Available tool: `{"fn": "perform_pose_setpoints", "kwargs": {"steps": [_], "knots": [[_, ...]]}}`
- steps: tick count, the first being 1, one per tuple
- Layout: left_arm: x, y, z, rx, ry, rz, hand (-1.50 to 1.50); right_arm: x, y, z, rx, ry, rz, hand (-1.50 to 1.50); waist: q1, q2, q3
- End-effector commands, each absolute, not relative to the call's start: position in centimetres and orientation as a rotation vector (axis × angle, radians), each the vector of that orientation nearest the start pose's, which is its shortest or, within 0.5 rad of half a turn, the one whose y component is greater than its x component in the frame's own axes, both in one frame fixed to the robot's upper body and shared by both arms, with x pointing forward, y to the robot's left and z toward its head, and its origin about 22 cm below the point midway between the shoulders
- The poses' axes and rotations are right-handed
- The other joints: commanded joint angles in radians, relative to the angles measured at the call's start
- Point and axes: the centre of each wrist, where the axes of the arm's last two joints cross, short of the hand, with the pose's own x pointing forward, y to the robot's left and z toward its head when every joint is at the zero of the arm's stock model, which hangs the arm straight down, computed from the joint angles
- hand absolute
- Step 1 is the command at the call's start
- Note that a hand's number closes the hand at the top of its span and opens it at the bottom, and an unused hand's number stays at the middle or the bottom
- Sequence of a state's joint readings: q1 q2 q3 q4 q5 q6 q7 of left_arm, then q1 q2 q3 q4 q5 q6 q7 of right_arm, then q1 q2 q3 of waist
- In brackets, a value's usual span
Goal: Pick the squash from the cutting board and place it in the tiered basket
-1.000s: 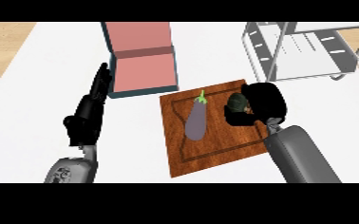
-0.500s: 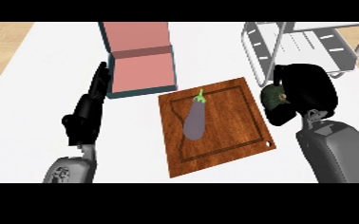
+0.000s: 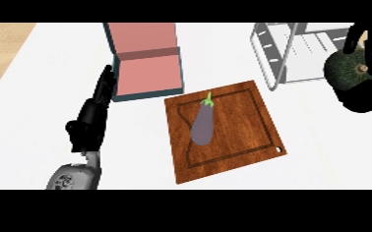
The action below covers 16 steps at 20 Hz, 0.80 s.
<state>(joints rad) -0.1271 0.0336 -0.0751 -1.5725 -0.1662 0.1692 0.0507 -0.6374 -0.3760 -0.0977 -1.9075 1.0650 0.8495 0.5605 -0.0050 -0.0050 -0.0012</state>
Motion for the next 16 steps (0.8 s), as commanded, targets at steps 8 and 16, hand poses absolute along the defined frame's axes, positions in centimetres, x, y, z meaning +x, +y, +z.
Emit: {"fn": "perform_pose_setpoints", "kwargs": {"steps": [8, 16], "knots": [[26.3, 21.0, 1.9, 0.190, -1.643, -0.124, 0.00, 30.9, -25.7, 33.2, -1.106, -1.287, 0.748, 1.50, 0.016, 0.004, 0.001], [28.5, 19.2, 3.3, 0.185, -1.682, -0.113, 0.00, 36.3, -27.3, 34.3, -1.222, -1.227, 0.756, 1.50, 0.016, 0.009, 0.001]]}}
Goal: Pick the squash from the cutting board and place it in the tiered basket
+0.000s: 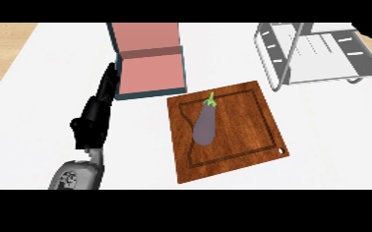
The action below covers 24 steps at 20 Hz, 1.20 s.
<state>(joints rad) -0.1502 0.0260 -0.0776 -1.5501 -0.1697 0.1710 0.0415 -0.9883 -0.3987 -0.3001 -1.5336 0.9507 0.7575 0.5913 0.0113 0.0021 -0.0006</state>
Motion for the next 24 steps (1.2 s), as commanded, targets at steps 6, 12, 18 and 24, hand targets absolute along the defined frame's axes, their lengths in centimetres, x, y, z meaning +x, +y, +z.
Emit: {"fn": "perform_pose_setpoints", "kwargs": {"steps": [6, 12, 18, 24], "knots": [[28.0, 19.6, 3.4, 0.199, -1.657, -0.104, 0.00, 38.4, -29.8, 31.7, -1.278, -1.187, 0.793, 1.50, -0.002, 0.001, 0.000], [27.6, 20.1, 3.3, 0.181, -1.672, -0.111, 0.00, 42.0, -31.3, 29.0, -1.354, -1.144, 0.816, 1.50, 0.014, 0.006, 0.000], [27.4, 19.3, 3.0, 0.186, -1.670, -0.105, 0.00, 42.4, -34.1, 27.5, -1.118, -1.170, 0.557, -1.50, 0.004, 0.004, 0.001], [28.0, 19.6, 4.5, 0.168, -1.660, -0.113, 0.00, 43.4, -34.7, 26.6, -0.989, -1.259, 0.456, -1.50, 0.006, 0.003, 0.001]]}}
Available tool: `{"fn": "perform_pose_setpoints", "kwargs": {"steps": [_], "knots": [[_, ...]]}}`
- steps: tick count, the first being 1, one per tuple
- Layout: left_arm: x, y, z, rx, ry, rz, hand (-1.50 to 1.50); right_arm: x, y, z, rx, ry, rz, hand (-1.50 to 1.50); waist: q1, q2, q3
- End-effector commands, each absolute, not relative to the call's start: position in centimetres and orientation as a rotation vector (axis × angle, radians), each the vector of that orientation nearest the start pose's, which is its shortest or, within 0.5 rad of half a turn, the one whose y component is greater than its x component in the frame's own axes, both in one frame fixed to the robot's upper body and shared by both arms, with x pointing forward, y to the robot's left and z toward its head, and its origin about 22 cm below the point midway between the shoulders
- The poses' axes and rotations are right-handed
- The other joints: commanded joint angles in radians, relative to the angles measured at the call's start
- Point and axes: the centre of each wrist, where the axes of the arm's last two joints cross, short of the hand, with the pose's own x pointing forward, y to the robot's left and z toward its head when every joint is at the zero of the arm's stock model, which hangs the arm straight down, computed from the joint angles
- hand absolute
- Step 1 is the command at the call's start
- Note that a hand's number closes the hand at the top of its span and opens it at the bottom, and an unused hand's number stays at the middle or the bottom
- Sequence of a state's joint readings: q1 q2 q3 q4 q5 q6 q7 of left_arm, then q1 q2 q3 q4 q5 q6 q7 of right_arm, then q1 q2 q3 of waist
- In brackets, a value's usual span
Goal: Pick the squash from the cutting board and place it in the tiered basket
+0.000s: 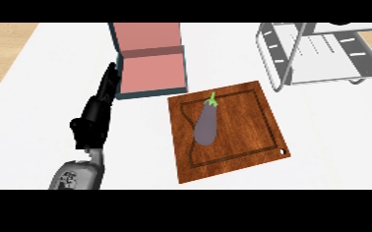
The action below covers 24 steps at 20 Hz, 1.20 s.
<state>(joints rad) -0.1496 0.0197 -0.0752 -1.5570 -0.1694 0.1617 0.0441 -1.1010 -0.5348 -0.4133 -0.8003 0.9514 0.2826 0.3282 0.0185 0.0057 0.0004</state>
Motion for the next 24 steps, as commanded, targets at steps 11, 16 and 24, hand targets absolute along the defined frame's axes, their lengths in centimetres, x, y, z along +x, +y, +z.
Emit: {"fn": "perform_pose_setpoints", "kwargs": {"steps": [11, 16, 24], "knots": [[27.6, 21.0, 3.2, 0.189, -1.664, -0.111, 0.00, 37.9, -45.4, 29.0, -1.001, -1.303, -0.091, -1.50, -0.022, -0.004, 0.000], [27.2, 20.7, 2.6, 0.218, -1.661, -0.106, 0.00, 31.6, -52.8, 28.8, -0.918, -1.344, -0.209, -1.50, -0.044, -0.008, 0.001], [26.7, 21.4, 4.6, 0.217, -1.651, -0.091, 0.00, 21.1, -60.9, 23.4, -0.860, -1.362, -0.222, -1.50, -0.039, -0.010, 0.002]]}}
